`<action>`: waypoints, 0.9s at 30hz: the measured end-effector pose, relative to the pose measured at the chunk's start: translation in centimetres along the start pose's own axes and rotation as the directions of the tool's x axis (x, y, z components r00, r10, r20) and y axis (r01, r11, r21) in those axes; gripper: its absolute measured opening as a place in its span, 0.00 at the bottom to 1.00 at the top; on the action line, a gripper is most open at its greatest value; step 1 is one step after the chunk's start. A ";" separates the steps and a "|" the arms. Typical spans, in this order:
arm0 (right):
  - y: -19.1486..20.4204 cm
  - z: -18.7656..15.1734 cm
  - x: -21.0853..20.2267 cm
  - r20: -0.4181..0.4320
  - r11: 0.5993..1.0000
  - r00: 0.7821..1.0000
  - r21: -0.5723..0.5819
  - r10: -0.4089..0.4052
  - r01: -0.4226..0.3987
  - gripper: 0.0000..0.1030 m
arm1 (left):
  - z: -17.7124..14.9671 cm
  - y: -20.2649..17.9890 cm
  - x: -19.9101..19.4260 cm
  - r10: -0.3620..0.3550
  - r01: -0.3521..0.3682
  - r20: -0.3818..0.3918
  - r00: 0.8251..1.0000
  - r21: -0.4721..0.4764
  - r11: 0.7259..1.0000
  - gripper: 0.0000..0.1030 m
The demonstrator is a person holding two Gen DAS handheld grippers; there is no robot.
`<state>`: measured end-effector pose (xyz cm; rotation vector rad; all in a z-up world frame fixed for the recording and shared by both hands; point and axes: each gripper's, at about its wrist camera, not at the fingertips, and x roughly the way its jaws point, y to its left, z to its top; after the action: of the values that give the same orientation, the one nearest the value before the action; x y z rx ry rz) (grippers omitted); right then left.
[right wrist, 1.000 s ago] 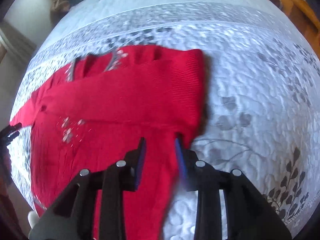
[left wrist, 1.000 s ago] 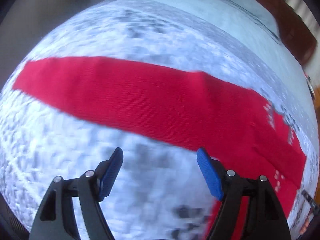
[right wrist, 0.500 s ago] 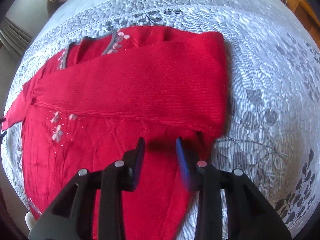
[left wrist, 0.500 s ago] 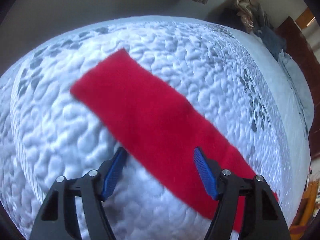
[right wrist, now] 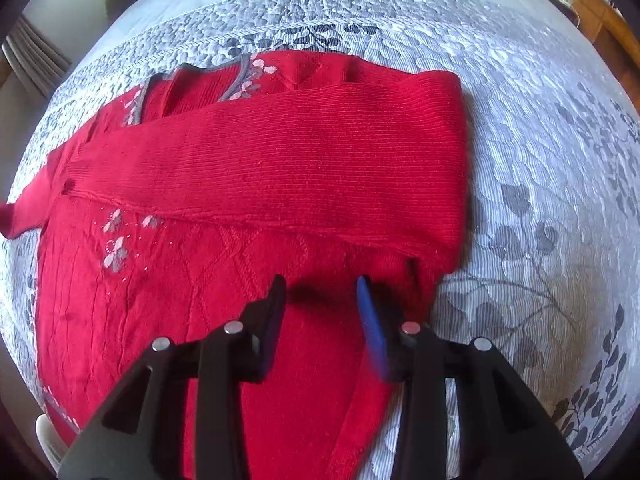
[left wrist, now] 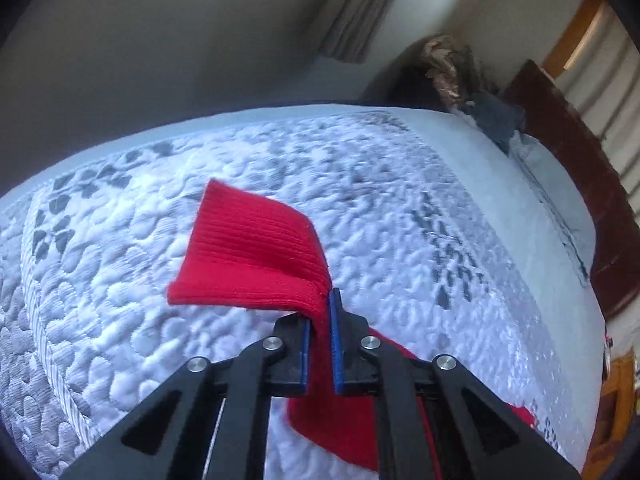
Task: Fold small clothes
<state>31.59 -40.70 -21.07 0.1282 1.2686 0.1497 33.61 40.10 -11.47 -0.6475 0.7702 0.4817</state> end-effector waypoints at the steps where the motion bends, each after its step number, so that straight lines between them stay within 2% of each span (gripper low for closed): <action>1: 0.1 -0.2 -0.4 0.009 1.000 1.000 -0.006 0.000 0.000 0.36 | -0.4 -1.5 -0.6 -0.023 0.023 0.007 1.000 0.036 0.999 0.08; 3: 0.3 -0.5 -1.0 0.022 1.000 1.000 -0.014 0.000 0.000 0.36 | -1.8 -5.2 -1.9 -0.065 0.063 0.010 0.998 0.141 0.988 0.08; 5: 0.4 -1.2 -1.9 0.039 1.000 0.999 -0.023 0.008 -0.007 0.36 | -4.0 -9.3 -3.1 -0.102 0.097 0.007 0.995 0.251 0.963 0.08; 8: 0.4 -2.1 -3.1 0.058 0.999 0.998 -0.031 0.024 -0.023 0.36 | -7.8 -14.8 -4.5 -0.152 0.150 -0.025 0.988 0.383 0.911 0.08; 10: 0.4 -2.6 -3.6 0.064 0.999 0.997 -0.034 0.033 -0.031 0.37 | -10.3 -17.9 -4.6 -0.178 0.187 -0.062 0.982 0.437 0.880 0.08; 15: -0.5 -3.7 -4.8 0.084 0.999 0.996 -0.032 0.042 -0.039 0.37 | -17.1 -24.1 -4.4 -0.233 0.287 -0.168 0.958 0.521 0.803 0.08; 22: -1.9 -4.6 -4.8 0.088 0.998 0.994 0.000 0.060 -0.061 0.37 | -27.7 -32.0 -4.5 -0.304 0.451 -0.342 0.889 0.544 0.707 0.08; 23: -2.1 -4.7 -4.8 0.088 0.998 0.994 0.003 0.060 -0.061 0.37 | -29.1 -32.7 -4.5 -0.304 0.462 -0.357 0.883 0.549 0.697 0.08; 26: -2.3 -5.0 -4.5 0.081 0.998 0.995 0.011 0.064 -0.065 0.37 | -32.5 -34.3 -3.3 -0.256 0.455 -0.395 0.882 0.577 0.679 0.08; 27: -2.3 -5.1 -4.4 0.075 0.998 0.995 0.014 0.066 -0.067 0.38 | -33.2 -34.3 -2.6 -0.234 0.461 -0.423 0.875 0.581 0.671 0.09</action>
<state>25.52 -43.71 -18.89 0.1890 1.1923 0.1899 37.05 -7.37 -15.41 -0.1699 1.0198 -0.2877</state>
